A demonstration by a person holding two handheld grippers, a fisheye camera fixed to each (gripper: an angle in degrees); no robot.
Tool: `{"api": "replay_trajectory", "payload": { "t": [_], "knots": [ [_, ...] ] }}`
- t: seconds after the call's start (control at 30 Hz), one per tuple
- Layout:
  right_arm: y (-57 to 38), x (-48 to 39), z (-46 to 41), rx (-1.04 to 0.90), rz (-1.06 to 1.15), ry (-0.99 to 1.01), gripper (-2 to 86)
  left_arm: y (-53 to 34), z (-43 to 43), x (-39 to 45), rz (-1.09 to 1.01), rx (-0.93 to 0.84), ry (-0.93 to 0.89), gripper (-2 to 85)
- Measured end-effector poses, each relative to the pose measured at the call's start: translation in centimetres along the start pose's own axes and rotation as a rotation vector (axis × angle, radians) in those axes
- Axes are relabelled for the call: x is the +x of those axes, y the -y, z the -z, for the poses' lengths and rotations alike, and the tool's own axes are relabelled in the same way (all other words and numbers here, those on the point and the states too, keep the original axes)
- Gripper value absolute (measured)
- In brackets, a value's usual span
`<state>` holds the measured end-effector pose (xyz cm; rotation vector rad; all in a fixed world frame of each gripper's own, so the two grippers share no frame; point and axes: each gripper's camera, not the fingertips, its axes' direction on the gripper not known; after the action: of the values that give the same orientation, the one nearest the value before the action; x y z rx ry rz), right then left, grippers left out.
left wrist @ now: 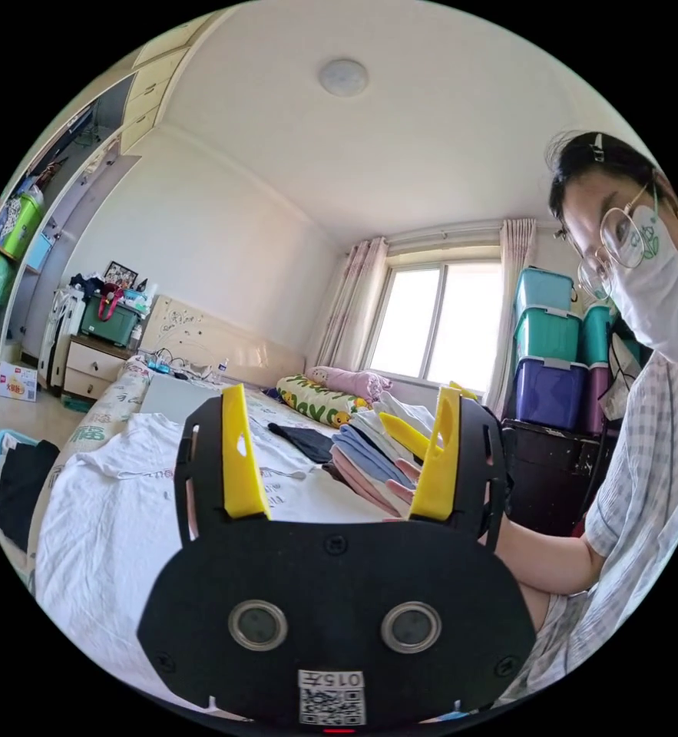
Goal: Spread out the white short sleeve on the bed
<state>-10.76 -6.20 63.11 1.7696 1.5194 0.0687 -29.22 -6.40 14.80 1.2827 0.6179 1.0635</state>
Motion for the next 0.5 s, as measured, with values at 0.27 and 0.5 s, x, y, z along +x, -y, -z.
{"api": "replay_trajectory", "payload": {
  "t": [0.27, 0.5],
  "knots": [
    [-1.5, -1.9, -1.5, -0.036, 0.037, -0.016, 30.1, 0.2, 0.3, -0.1, -0.009, 0.009, 0.008, 31.8],
    [-3.0, -2.9, -1.9, -0.038, 0.037, -0.009, 29.7, 0.4, 0.4, -0.2, -0.021, 0.005, 0.011, 31.8]
  ]
}}
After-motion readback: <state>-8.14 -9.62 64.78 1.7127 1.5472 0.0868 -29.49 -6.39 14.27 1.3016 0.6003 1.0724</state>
